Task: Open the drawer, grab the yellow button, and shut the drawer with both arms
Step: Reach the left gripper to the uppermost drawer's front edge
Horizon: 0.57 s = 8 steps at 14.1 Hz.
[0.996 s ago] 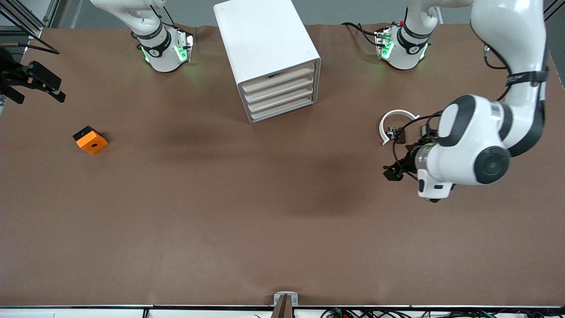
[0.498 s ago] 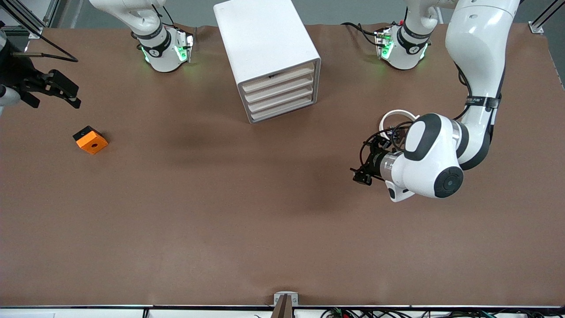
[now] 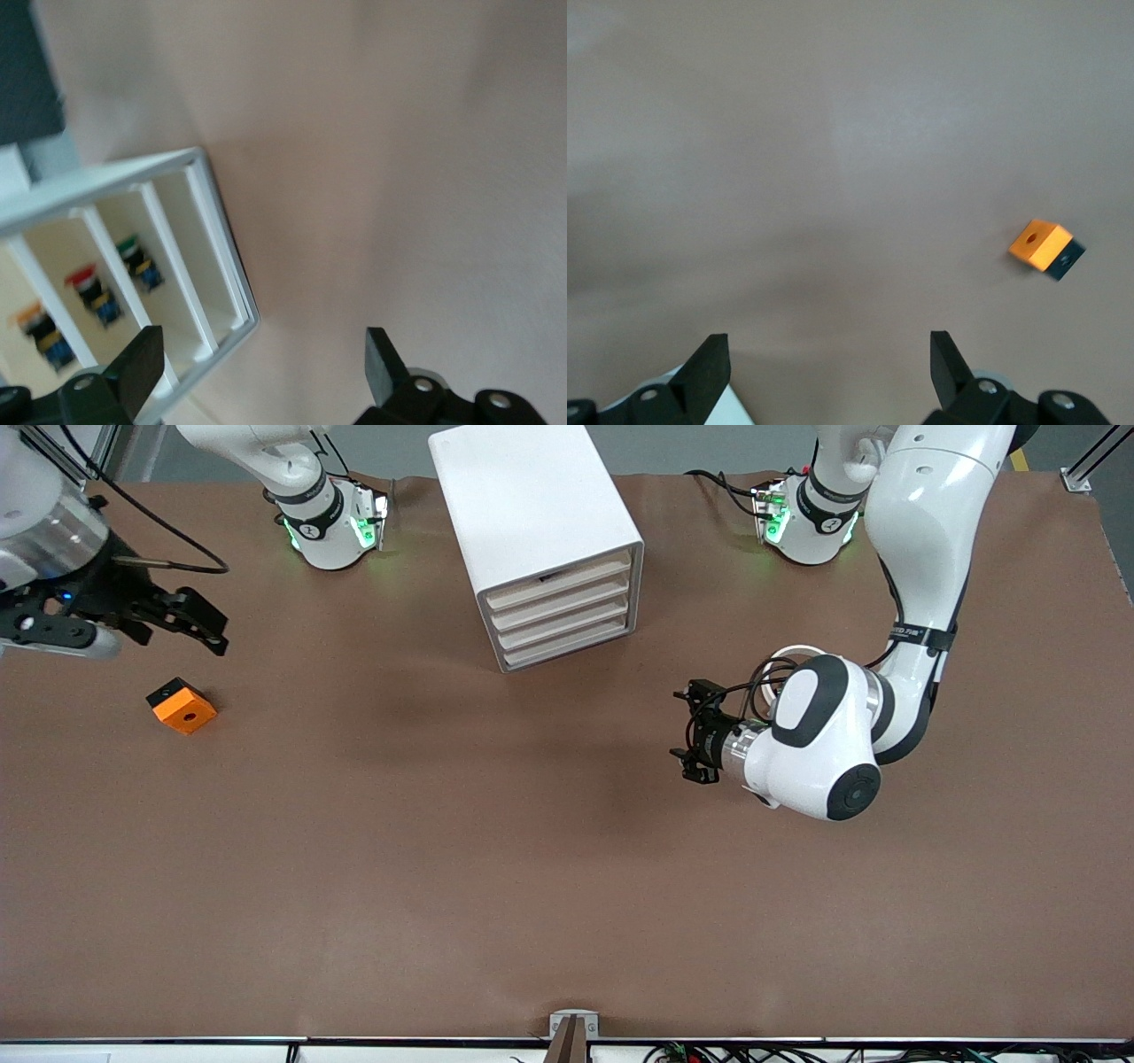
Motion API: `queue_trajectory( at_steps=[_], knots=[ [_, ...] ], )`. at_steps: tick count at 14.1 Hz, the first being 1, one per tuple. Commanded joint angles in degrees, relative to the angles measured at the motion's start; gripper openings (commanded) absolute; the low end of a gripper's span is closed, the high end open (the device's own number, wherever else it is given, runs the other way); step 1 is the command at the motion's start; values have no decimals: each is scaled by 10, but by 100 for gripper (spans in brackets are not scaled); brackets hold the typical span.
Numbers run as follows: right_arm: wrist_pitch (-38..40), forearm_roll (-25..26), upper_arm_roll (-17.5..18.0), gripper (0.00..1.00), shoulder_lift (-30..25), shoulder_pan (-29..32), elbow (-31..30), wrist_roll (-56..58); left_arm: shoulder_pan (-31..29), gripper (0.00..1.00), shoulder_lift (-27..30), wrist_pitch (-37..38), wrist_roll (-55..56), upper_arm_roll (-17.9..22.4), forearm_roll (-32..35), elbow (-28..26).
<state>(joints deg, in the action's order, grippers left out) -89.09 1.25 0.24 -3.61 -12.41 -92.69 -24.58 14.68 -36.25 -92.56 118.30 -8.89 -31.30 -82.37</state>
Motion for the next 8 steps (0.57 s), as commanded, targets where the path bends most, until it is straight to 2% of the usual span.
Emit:
queue_trajectory(
  at_steps=[1,4,7,8],
  knots=[
    [10,9,-3,100,15,-44,12,-95,28,100,-17,22,99,-3,-17,7],
    [10,4,-3,100,19,-86,10,-173,66,100,-25,76,122,-3,-36,2],
    [4,2,-3,100,39,-119,13,-227,58,100,-36,139,111,-4,-135,-13],
    [2,2,-3,100,45,-126,14,-228,61,100,-39,148,105,-3,-148,-13]
  ],
)
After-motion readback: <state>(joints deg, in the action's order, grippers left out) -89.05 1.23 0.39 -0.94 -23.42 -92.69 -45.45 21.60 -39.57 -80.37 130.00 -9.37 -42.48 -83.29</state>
